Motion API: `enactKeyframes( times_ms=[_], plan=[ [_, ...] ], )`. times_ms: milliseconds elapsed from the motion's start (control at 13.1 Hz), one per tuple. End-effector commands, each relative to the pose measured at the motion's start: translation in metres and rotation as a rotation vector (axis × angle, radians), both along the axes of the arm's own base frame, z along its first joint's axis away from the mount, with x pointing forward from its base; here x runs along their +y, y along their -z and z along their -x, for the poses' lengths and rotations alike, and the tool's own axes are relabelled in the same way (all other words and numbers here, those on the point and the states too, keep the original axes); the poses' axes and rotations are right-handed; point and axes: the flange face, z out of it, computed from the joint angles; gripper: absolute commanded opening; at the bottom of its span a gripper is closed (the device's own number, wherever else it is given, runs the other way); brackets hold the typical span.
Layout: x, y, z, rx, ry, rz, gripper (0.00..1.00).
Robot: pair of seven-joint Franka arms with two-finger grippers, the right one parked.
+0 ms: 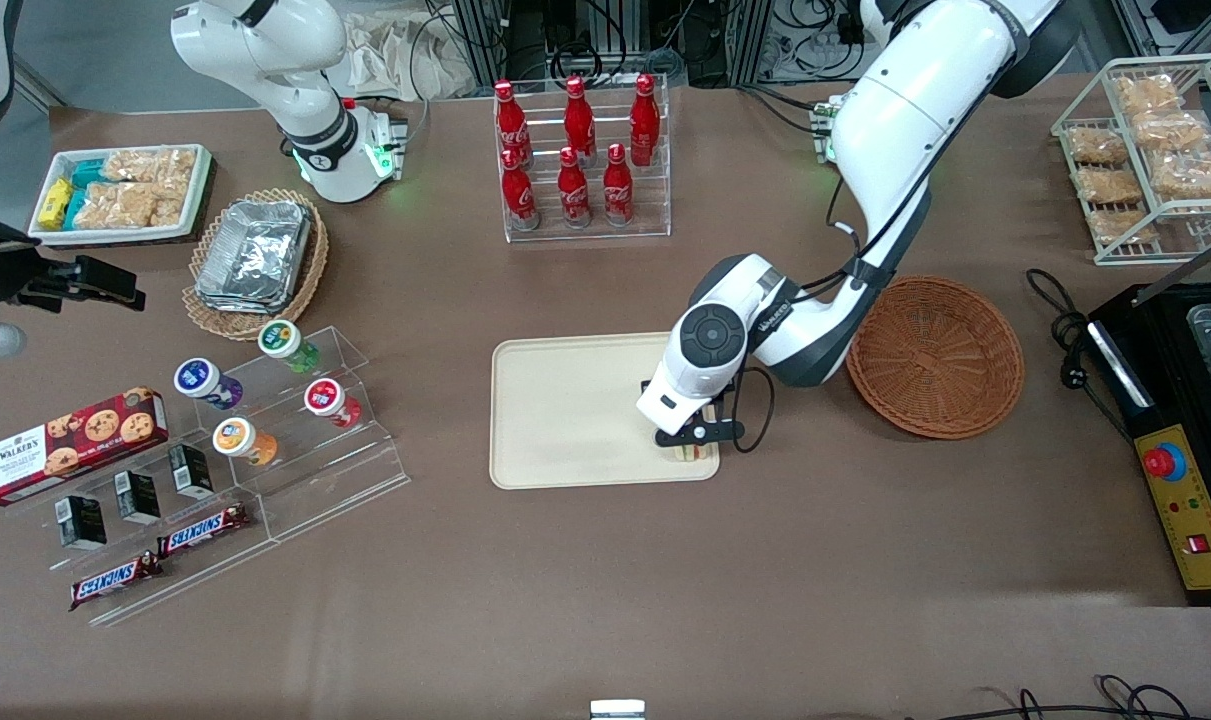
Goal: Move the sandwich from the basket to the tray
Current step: 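Lower the sandwich onto the tray and open the left gripper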
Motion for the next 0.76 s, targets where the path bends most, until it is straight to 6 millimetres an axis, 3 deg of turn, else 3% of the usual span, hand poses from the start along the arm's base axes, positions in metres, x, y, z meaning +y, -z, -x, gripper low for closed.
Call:
enactKeyframes(
  times_ms=[0, 457, 610, 686],
  plan=[
    [-0.005, 0.003, 0.001, -0.017, -0.008, -0.011, 1.00],
    [-0.002, -0.005, -0.002, -0.022, -0.011, -0.013, 1.00],
    [0.006, -0.042, -0.007, -0.051, -0.021, -0.035, 1.00],
    [0.024, -0.068, -0.016, -0.099, -0.054, -0.101, 1.00]
  ],
)
